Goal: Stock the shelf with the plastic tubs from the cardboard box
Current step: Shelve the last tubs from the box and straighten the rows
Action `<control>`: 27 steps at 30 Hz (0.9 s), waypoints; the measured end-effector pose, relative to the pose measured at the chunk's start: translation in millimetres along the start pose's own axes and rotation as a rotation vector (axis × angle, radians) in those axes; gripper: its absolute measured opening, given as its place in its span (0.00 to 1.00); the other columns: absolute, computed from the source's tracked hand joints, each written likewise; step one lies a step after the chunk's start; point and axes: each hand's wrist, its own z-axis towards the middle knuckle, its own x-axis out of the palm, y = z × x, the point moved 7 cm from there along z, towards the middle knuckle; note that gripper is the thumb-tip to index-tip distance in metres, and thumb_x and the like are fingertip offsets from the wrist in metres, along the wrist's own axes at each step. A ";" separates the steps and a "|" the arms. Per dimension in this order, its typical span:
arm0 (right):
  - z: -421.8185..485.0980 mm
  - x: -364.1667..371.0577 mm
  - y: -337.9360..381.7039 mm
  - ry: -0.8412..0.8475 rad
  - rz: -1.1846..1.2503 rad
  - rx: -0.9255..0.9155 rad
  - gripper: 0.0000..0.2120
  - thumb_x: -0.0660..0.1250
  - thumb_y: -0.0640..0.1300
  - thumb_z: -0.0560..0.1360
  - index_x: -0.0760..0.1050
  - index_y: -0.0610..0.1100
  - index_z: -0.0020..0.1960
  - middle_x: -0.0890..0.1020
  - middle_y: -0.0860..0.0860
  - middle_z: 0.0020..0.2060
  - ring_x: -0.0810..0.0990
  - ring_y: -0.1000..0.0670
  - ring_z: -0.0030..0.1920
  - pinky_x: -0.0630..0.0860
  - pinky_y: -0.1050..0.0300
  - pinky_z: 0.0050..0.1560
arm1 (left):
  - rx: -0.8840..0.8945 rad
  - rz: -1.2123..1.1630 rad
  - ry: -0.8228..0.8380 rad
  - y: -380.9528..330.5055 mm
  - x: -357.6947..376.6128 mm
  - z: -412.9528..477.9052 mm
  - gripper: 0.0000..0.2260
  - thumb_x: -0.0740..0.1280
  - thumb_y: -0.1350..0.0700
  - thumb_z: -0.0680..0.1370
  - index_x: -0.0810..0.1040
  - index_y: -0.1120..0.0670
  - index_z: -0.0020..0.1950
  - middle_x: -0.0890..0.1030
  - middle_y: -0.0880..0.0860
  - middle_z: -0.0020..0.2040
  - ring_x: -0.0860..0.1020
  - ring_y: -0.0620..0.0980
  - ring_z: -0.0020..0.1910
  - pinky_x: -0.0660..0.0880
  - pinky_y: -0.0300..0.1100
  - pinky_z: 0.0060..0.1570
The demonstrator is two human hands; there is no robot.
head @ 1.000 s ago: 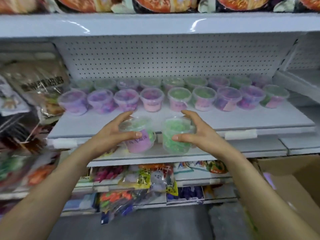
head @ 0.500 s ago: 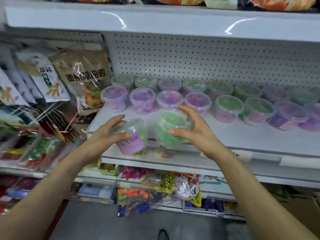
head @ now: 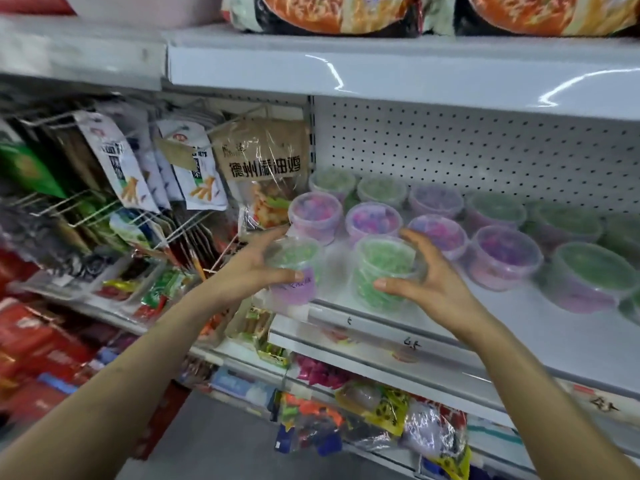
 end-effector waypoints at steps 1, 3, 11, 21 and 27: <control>-0.1 2.7 -1.9 -0.022 -0.006 0.011 0.52 0.80 0.68 0.61 0.63 0.58 0.80 0.67 0.61 0.77 0.66 0.59 0.76 0.65 0.54 0.77 | 0.013 0.033 0.030 3.2 -1.1 6.1 0.45 0.83 0.46 0.69 0.63 0.43 0.81 0.71 0.36 0.70 0.71 0.36 0.70 0.72 0.46 0.71; -0.9 4.9 -4.0 -0.081 0.000 0.038 0.51 0.80 0.68 0.61 0.64 0.60 0.79 0.68 0.61 0.76 0.68 0.59 0.75 0.66 0.51 0.78 | 0.036 0.070 0.064 7.1 -5.2 18.1 0.48 0.83 0.45 0.67 0.62 0.44 0.81 0.70 0.39 0.74 0.70 0.40 0.72 0.70 0.50 0.74; -21.0 30.9 6.3 -0.225 0.050 0.111 0.45 0.84 0.60 0.64 0.67 0.60 0.76 0.74 0.62 0.70 0.75 0.65 0.67 0.75 0.62 0.65 | 0.149 0.100 0.176 27.8 -18.6 44.1 0.49 0.83 0.45 0.67 0.60 0.43 0.82 0.64 0.42 0.77 0.64 0.43 0.77 0.62 0.44 0.77; -24.3 64.4 25.2 -0.333 0.026 0.112 0.44 0.83 0.58 0.64 0.68 0.58 0.76 0.76 0.62 0.69 0.75 0.68 0.65 0.72 0.75 0.59 | 0.264 0.175 0.204 34.3 -26.1 49.1 0.54 0.83 0.41 0.67 0.53 0.42 0.83 0.57 0.45 0.78 0.60 0.43 0.76 0.58 0.40 0.74; -23.3 53.5 29.8 -0.324 0.002 0.117 0.46 0.81 0.63 0.62 0.67 0.61 0.76 0.75 0.61 0.70 0.74 0.60 0.70 0.74 0.51 0.71 | 0.295 0.154 0.166 35.0 -27.7 45.4 0.49 0.81 0.39 0.67 0.56 0.38 0.81 0.59 0.44 0.78 0.62 0.43 0.76 0.60 0.45 0.77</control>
